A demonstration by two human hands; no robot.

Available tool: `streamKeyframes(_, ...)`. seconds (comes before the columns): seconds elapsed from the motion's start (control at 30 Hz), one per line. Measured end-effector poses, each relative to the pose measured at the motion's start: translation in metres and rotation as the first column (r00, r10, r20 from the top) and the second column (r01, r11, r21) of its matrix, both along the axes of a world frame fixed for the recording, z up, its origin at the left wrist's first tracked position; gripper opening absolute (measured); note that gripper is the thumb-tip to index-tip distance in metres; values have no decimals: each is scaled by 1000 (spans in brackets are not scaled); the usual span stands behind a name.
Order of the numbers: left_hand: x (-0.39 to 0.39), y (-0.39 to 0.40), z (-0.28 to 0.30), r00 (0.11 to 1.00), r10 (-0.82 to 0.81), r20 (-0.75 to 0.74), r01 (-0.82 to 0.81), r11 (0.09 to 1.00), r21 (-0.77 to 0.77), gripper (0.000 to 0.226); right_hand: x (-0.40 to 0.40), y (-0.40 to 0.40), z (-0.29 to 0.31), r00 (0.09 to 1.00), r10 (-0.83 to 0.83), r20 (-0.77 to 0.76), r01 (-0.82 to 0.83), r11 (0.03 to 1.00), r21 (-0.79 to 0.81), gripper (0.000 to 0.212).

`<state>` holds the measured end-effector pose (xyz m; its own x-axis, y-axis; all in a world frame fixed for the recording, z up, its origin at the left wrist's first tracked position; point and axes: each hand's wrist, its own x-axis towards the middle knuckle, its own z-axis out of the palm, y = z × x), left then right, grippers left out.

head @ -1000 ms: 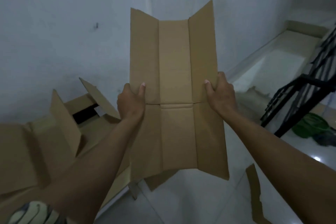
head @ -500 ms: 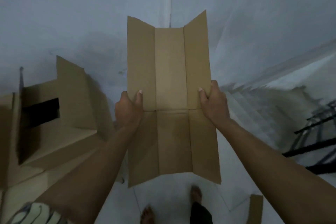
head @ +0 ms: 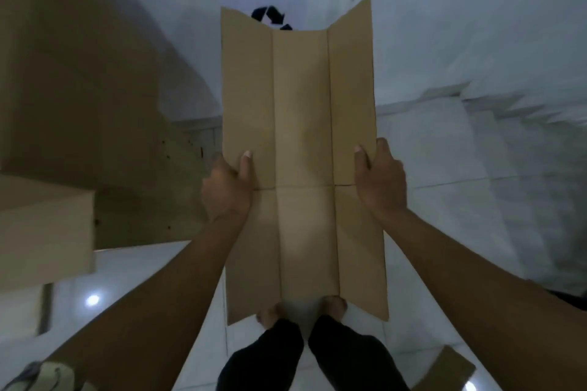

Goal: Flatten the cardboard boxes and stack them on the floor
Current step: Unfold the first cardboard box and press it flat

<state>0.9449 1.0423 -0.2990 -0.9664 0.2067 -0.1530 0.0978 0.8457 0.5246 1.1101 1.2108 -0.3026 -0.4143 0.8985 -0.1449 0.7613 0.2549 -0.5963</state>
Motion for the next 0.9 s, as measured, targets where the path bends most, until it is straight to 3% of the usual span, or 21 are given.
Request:
streamKeyframes(0.17, 5, -2, -135, 996, 54, 69, -56, 998, 27, 53, -9, 3, -134, 995, 62, 76, -64, 998, 19, 37)
streamKeyframes(0.43, -16, -11, -321, 997, 68, 35, -69, 998, 16, 51, -39, -1, -332, 987, 142, 69, -141, 990, -18, 30)
streamKeyframes(0.63, -42, -14, -422, 998, 60, -8, -60, 997, 40, 50, -65, 2, -427, 988, 152, 26, -150, 987, -51, 29)
streamKeyframes(0.9, -87, -4, -519, 997, 60, -38, -57, 995, 81, 48, -97, 16, -507, 993, 121, -4, -121, 992, -39, 30)
